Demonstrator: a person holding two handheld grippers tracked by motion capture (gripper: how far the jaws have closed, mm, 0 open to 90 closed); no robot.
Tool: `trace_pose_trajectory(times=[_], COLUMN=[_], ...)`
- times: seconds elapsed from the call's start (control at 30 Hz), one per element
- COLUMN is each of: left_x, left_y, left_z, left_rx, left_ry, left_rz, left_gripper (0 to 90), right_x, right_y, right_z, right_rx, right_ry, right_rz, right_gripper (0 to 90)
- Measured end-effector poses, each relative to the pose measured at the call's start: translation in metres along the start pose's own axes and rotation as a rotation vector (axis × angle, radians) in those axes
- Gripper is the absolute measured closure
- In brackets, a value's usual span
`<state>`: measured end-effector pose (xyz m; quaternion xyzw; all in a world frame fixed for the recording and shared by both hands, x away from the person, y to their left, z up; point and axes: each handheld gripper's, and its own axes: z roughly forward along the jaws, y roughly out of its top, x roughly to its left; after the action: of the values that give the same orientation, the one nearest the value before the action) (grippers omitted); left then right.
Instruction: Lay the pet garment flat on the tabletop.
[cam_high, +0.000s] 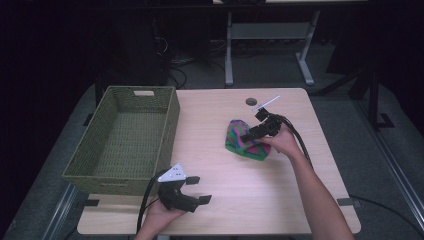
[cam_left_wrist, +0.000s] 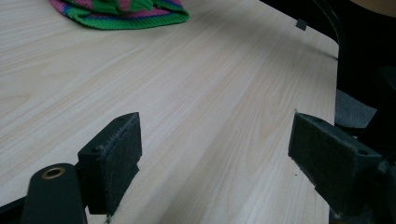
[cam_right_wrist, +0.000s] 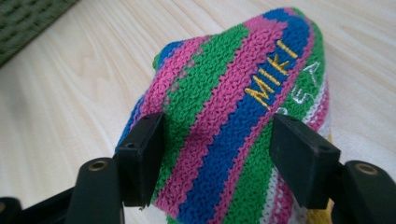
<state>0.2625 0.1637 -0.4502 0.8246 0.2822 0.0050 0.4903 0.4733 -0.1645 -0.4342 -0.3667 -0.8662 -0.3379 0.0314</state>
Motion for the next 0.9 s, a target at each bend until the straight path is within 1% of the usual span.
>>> trace_pose_trajectory(times=[0.07, 0.1, 0.13, 0.2, 0.23, 0.3, 0.33, 0.37, 0.4, 0.43, 0.5, 0.57, 0.6, 0.7, 0.77, 0.83, 0.9], left_x=[-0.001, -0.001, -0.002, -0.002, -0.002, -0.002, -0.002, -0.002, -0.002, -0.002, -0.002, -0.003, -0.003, -0.004, -0.003, -0.002, -0.002], left_y=[0.000, 0.000, 0.001, 0.001, 0.001, 0.001, 0.001, 0.001, 0.001, 0.001, 0.001, 0.002, 0.002, 0.002, 0.002, 0.001, 0.001], left_z=[0.000, 0.000, -0.002, -0.002, -0.002, -0.001, -0.001, -0.001, 0.000, 0.000, 0.000, 0.000, 0.000, 0.000, 0.001, 0.002, 0.003], left_rx=[-0.002, -0.002, -0.018, -0.022, -0.021, -0.013, -0.012, -0.012, -0.013, -0.013, -0.010, -0.015, -0.026, -0.020, -0.014, -0.004, 0.000], left_ry=[0.000, 0.000, -0.005, -0.008, -0.010, -0.007, -0.005, -0.005, -0.007, -0.007, -0.007, -0.009, -0.013, -0.006, -0.003, -0.001, 0.000], left_rz=[0.001, 0.001, -0.003, -0.003, -0.001, 0.002, 0.003, 0.003, 0.001, 0.001, 0.005, 0.002, -0.004, 0.000, 0.001, 0.004, 0.003], left_gripper=[17.1, 17.2, 17.2, 17.3, 17.3, 17.3, 17.3, 17.3, 17.3, 17.3, 17.3, 17.4, 17.5, 17.5, 17.4, 17.5, 17.5], right_x=[0.001, 0.001, 0.002, 0.004, 0.006, 0.006, 0.007, 0.007, 0.008, 0.009, 0.010, 0.012, 0.014, 0.017, 0.017, 0.018, 0.018], right_y=[0.000, 0.000, -0.001, -0.002, -0.002, -0.003, -0.005, -0.005, -0.007, -0.007, -0.007, -0.008, -0.008, -0.008, -0.008, -0.009, -0.009], right_z=[0.005, 0.006, 0.008, 0.010, 0.015, 0.016, 0.020, 0.020, 0.023, 0.023, 0.023, 0.023, 0.024, 0.025, 0.025, 0.025, 0.025], right_rx=[0.005, -0.005, -0.012, -0.015, -0.005, -0.004, 0.004, 0.004, 0.001, -0.001, 0.001, 0.005, 0.006, 0.010, 0.009, 0.004, 0.004], right_ry=[-0.011, -0.012, -0.004, -0.004, -0.028, -0.031, -0.055, -0.055, -0.073, -0.083, -0.089, -0.110, -0.127, -0.151, -0.156, -0.162, -0.164], right_rz=[0.008, 0.013, 0.017, 0.018, 0.009, 0.011, 0.024, 0.024, 0.032, 0.031, 0.035, 0.033, 0.028, 0.018, 0.015, 0.027, 0.029], right_gripper=[36.9, 37.7, 38.6, 39.3, 40.9, 41.7, 43.6, 43.6, 45.1, 45.8, 46.8, 48.9, 50.8, 54.1, 55.5, 58.9, 59.6])
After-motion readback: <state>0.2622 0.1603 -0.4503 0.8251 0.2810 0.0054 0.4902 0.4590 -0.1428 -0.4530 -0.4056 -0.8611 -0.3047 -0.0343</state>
